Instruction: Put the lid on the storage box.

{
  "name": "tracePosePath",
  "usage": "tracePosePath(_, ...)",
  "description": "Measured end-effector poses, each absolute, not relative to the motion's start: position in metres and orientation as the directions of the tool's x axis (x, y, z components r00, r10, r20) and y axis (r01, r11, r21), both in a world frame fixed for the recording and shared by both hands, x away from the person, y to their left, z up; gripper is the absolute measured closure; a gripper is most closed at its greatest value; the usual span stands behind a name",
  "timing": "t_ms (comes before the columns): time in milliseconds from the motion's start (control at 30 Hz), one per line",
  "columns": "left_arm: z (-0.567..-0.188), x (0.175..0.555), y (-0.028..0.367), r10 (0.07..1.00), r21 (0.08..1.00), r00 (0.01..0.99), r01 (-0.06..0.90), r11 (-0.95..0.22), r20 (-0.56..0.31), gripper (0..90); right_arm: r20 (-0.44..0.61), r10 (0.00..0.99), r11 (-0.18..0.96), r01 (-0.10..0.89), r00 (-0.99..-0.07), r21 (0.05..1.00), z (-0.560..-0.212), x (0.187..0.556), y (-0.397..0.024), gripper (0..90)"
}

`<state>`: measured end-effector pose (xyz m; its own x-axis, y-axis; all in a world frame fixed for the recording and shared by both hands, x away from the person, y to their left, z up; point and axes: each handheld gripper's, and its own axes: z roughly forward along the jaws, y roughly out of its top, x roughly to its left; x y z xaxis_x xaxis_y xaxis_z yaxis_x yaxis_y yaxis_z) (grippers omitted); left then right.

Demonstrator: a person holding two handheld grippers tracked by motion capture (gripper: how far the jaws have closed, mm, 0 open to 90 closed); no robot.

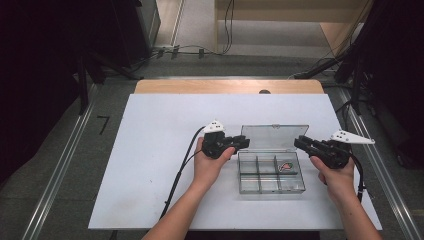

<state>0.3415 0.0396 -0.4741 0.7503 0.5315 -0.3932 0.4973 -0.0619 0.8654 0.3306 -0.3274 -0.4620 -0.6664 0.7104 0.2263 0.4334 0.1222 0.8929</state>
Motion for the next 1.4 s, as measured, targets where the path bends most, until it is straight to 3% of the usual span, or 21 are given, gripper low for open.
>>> tracePosePath(233, -0.476, 0.339, 0.04, 0.521, 0.869, 0.758, 0.491, -0.059, -0.393, 66.6, 0.205, 0.711, 0.137, 0.419, -0.673, 0.898, -0.463, 0.321, -0.336, 65.3)
tracePosePath(367, -0.476, 0.337, 0.04, 0.52, 0.871, 0.76, 0.487, -0.057, -0.391, 65.8, 0.178, 0.709, 0.153, 0.395, -0.683, 0.906, -0.461, 0.312, -0.338, 68.8)
tracePosePath(633, -0.476, 0.334, 0.04, 0.513, 0.875, 0.767, 0.481, -0.064, -0.384, 63.6, 0.173, 0.696, 0.157, 0.383, -0.696, 0.91, -0.46, 0.302, -0.337, 87.6)
tracePosePath(1400, -0.479, 0.324, 0.049, 0.528, 0.885, 0.78, 0.452, -0.107, -0.335, 55.4, 0.187, 0.68, 0.153, 0.387, -0.709, 0.909, -0.465, 0.297, -0.341, 87.9)
